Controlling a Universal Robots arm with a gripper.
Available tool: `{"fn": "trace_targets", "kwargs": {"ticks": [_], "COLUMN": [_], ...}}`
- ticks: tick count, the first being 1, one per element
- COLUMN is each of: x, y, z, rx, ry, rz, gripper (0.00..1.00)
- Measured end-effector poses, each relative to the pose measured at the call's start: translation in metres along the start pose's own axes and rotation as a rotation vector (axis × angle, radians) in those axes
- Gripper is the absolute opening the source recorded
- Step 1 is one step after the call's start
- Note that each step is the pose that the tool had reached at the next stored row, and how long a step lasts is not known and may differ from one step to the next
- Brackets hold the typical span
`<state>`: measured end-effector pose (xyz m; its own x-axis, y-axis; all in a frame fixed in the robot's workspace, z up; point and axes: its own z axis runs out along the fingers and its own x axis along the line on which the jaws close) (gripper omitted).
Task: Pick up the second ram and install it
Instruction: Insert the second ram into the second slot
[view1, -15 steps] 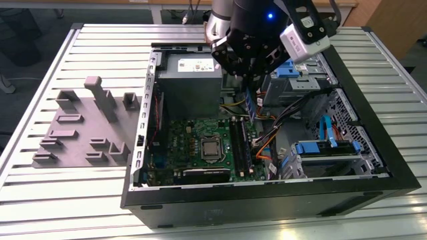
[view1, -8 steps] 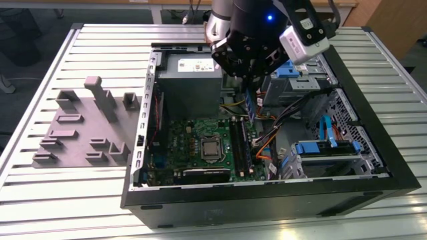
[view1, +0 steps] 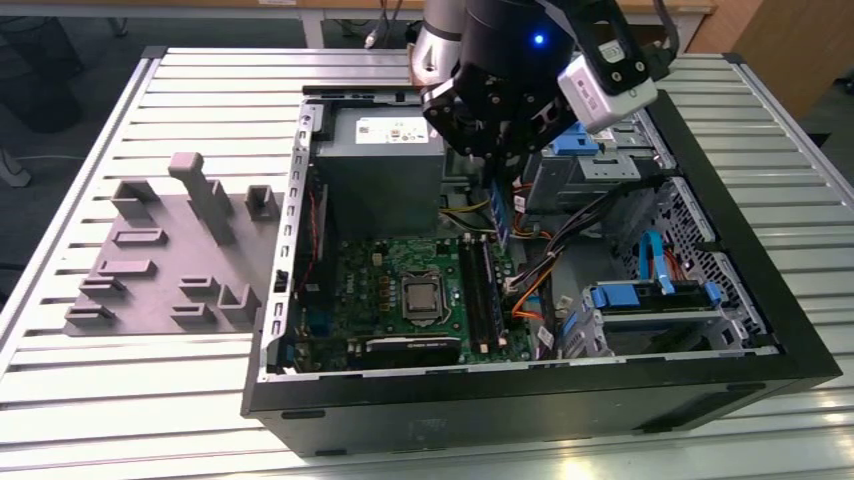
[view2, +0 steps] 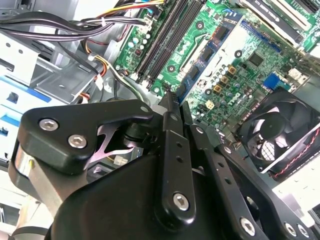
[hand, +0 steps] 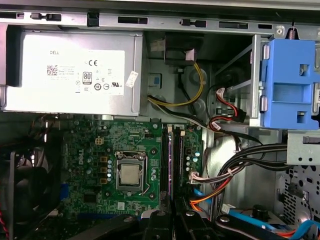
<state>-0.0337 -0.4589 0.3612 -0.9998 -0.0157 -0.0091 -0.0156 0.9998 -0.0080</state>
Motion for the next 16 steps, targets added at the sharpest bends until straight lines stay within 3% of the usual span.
{"fn": "trace_targets", "kwargs": {"ticks": [16], "x": [0.0000], "y": [0.0000], "z": [0.0040], "rx": [0.0027], "ry": [0.0001], "rz": [0.000], "gripper": [0.14]}}
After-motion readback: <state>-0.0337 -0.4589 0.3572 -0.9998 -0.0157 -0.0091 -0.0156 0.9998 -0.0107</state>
